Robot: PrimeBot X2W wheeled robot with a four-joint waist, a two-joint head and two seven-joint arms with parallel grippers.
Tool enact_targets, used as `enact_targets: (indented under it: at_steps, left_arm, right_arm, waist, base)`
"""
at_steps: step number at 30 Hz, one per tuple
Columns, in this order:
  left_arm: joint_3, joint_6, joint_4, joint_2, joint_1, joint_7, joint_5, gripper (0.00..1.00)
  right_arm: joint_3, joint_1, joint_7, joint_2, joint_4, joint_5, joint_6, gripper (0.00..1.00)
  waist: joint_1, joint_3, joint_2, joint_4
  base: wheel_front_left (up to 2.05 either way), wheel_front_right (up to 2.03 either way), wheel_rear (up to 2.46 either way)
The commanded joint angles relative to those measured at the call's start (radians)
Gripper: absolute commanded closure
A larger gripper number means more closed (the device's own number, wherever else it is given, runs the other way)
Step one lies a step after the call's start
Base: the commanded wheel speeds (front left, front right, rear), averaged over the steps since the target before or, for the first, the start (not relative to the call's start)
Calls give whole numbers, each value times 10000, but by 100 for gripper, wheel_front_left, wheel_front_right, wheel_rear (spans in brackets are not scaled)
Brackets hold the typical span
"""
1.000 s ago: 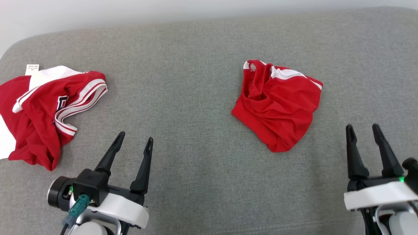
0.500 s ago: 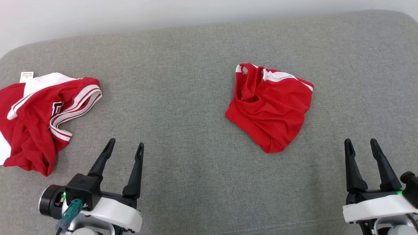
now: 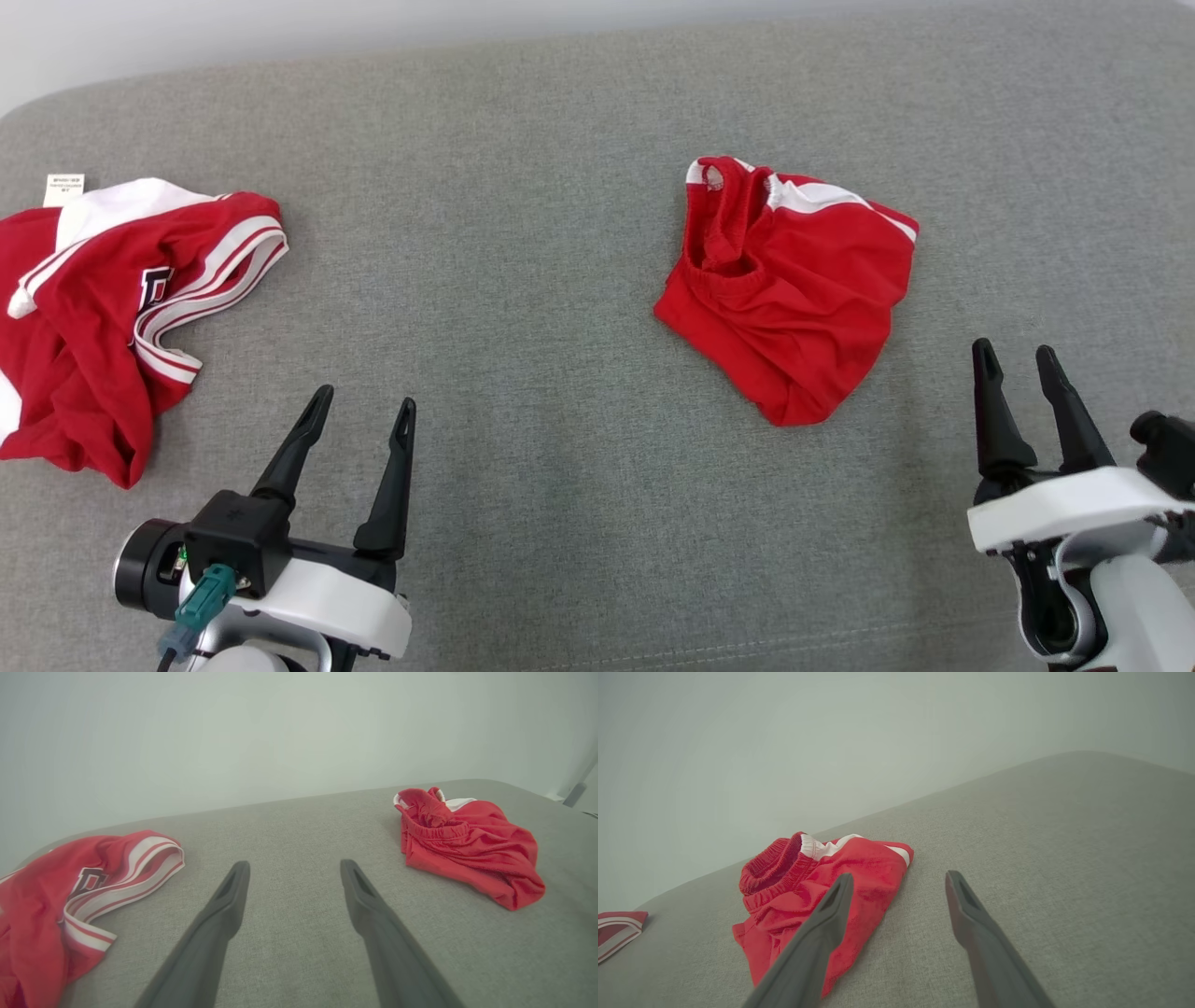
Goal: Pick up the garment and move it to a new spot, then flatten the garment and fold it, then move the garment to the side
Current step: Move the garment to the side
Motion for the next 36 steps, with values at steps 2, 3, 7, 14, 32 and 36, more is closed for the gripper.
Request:
enact_targets:
  at_steps: [2, 3, 7, 14, 32, 36]
  left_arm:
    - [380, -48, -204, 207, -554, -66, 54, 0]
    - [379, -68, -183, 179, -595, -85, 56, 0]
    - [334, -161, -80, 78, -739, -147, 82, 0]
    - [346, -220, 60, -6, -897, -220, 100, 0]
    - [317, -243, 121, -29, -1000, -270, 86, 0]
    - [342, -230, 70, 2, -1009, -284, 91, 0]
  right_arm:
    - [498, -703, 175, -145, 462, 648, 14, 0]
    - [646, -950, 237, -183, 699, 895, 14, 0]
    - [1135, -1719, 632, -208, 1624, 1936, 14, 0]
    - [1848, -2388, 1019, -86, 2666, 3633, 14, 0]
    - [3671, -3118, 1000, -643, 3129, 5769, 14, 100]
    - [3750, -3339, 926, -1547, 3222, 5696, 14, 100]
  waist:
    - [0, 206, 0, 183]
    - [0, 276, 0, 224]
    - [0, 481, 0, 405]
    - [0, 663, 0, 592]
    - [0, 829, 0, 582]
    - [0, 986, 0, 514]
  base:
    - [0, 0, 0]
    - [0, 0, 0]
    - [0, 0, 0]
    - [0, 0, 0]
    - [0, 0, 0]
    - [0, 0, 0]
